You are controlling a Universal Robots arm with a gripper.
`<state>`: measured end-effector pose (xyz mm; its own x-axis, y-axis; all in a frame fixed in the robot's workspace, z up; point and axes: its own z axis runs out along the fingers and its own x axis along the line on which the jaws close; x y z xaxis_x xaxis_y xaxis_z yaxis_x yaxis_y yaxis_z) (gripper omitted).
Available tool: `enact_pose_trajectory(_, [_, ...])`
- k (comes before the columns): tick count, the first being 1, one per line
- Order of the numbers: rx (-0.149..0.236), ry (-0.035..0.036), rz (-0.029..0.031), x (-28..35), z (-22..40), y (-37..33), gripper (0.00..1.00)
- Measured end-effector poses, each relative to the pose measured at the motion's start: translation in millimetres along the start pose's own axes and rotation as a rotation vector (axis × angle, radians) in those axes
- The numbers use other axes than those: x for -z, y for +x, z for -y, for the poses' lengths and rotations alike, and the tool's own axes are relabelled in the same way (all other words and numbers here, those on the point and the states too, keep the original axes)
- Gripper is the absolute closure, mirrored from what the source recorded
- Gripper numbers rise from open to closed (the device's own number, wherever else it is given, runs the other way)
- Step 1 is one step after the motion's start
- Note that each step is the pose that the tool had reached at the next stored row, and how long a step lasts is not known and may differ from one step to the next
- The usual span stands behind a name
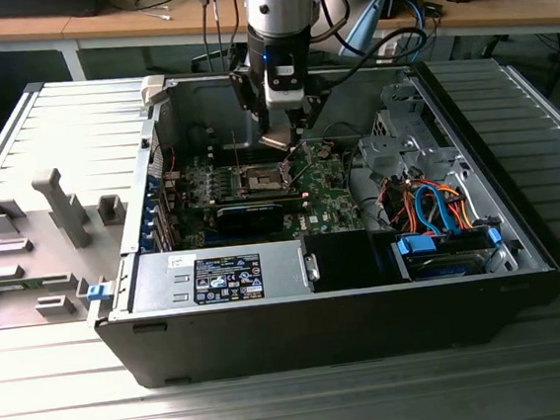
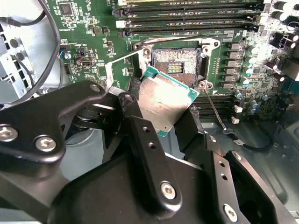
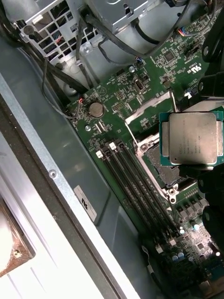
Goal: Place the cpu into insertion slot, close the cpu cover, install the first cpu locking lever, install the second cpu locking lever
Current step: 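Place the cpu into insertion slot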
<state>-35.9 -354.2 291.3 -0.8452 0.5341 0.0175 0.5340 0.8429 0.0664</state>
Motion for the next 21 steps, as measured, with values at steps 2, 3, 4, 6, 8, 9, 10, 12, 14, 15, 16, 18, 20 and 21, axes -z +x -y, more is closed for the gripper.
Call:
enact_pose_trajectory(2, [-0.009,0.0001,0.0008,-0.1,0.0,0.0,0.46])
enact_pose_trajectory(3, [-0.014,0.0002,0.0013,-0.1,0.0,0.0,0.46])
enact_pose_trajectory(4, [-0.017,0.0003,0.0016,-0.2,0.0,0.0,0.46])
enact_pose_trajectory(6, [-0.028,0.0009,0.0029,-0.3,0.0,0.0,0.46])
enact_pose_trajectory(8, [-0.035,0.0015,0.0037,-0.3,0.0,0.0,0.46])
enact_pose_trajectory(9, [-0.039,0.0017,0.0041,-0.4,0.0,0.0,0.46])
enact_pose_trajectory(10, [-0.044,0.0019,0.0047,-0.4,0.0,0.0,0.46])
enact_pose_trajectory(12, [-0.052,0.0022,0.0055,-0.5,0.0,0.0,0.46])
enact_pose_trajectory(14, [-0.059,0.0025,0.0063,-0.6,0.0,0.0,0.46])
enact_pose_trajectory(15, [-0.064,0.0026,0.0066,-0.6,0.0,0.0,0.46])
enact_pose_trajectory(16, [-0.067,0.0026,0.0069,-0.7,0.0,0.0,0.46])
enact_pose_trajectory(18, [-0.074,0.0027,0.0074,-0.7,0.0,0.0,0.46])
enact_pose_trajectory(20, [-0.084,0.0028,0.0083,-0.9,0.0,0.0,0.46])
enact_pose_trajectory(21, [-0.087,0.0029,0.0085,-0.9,0.0,0.0,0.46])
